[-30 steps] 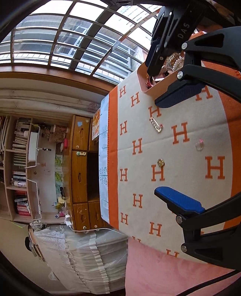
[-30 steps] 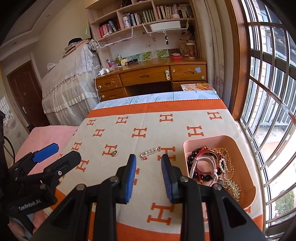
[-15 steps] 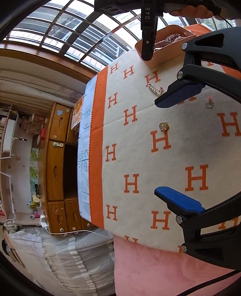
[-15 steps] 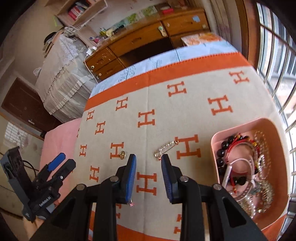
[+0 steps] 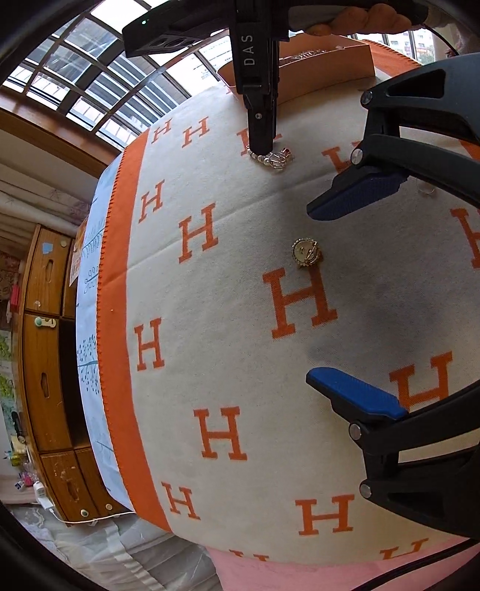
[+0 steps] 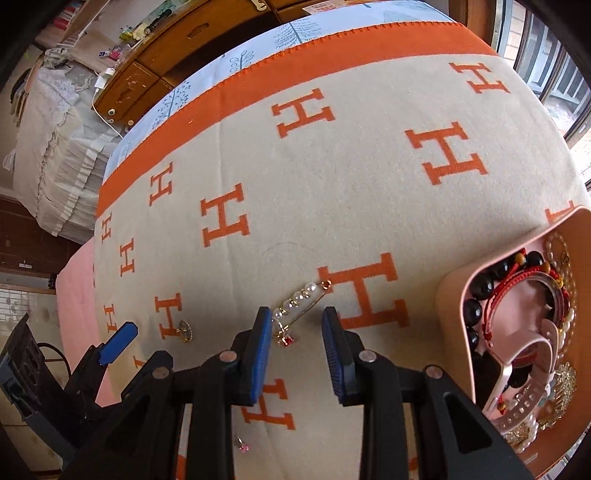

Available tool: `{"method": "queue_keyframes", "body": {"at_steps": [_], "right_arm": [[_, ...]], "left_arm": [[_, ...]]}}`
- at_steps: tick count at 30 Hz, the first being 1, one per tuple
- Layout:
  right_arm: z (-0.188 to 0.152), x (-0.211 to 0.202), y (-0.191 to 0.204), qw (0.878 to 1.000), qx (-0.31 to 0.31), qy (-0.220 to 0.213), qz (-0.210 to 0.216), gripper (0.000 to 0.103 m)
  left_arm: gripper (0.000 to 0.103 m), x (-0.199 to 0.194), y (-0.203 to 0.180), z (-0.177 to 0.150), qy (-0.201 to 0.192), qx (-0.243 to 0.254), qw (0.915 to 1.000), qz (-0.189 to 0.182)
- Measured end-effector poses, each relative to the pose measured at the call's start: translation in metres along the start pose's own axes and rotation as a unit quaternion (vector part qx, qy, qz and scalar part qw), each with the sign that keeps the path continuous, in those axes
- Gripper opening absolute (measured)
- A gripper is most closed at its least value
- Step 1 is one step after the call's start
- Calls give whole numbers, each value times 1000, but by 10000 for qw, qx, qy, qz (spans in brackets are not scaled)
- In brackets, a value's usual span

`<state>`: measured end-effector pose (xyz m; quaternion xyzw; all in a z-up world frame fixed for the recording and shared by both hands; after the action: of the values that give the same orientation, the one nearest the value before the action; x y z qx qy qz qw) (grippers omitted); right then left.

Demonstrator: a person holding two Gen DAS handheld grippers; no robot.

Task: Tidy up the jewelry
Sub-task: 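Grasp the rhinestone safety-pin brooch with right while left grasps the gold round brooch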

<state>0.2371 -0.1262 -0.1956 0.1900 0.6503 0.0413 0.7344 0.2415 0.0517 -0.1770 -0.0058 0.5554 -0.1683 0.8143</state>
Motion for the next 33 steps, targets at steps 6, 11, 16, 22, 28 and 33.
{"method": "queue_keyframes", "body": {"at_steps": [6,11,16,22,28,33], "right_arm": [[11,4,7,9971,-373,-202,-632,28],[10,7,14,9875,-977,-184,-1221,24],[14,4,7,9921,-806,-166,-950,13],[12,-6,4,9963,-668,-453,-305,1],[8,-25,7,9909,-787,-1075,193,1],[8,-45,13,9849,-780,-1434,573,1]], "left_arm": [[76,9,-5,0,152,189,9997,38],[75,13,-9,-2,235,333,9991,65],[75,17,-12,1,250,439,9987,70],[65,20,-16,4,270,608,9977,145],[32,19,-17,6,228,668,9972,243],[4,19,-19,5,256,536,9982,101]]}}
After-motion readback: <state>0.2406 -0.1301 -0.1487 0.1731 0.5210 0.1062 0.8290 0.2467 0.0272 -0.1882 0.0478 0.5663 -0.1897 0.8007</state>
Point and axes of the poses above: each gripper's, at about its wrist camera, not at the fingertips, and x roughly the way its jaws point, y to its left, z to its top, the point moved 9 cm from there along x, roughly the way its jaws point, and after that the axes turned 3 degrees about y, right-handed, at the moved point
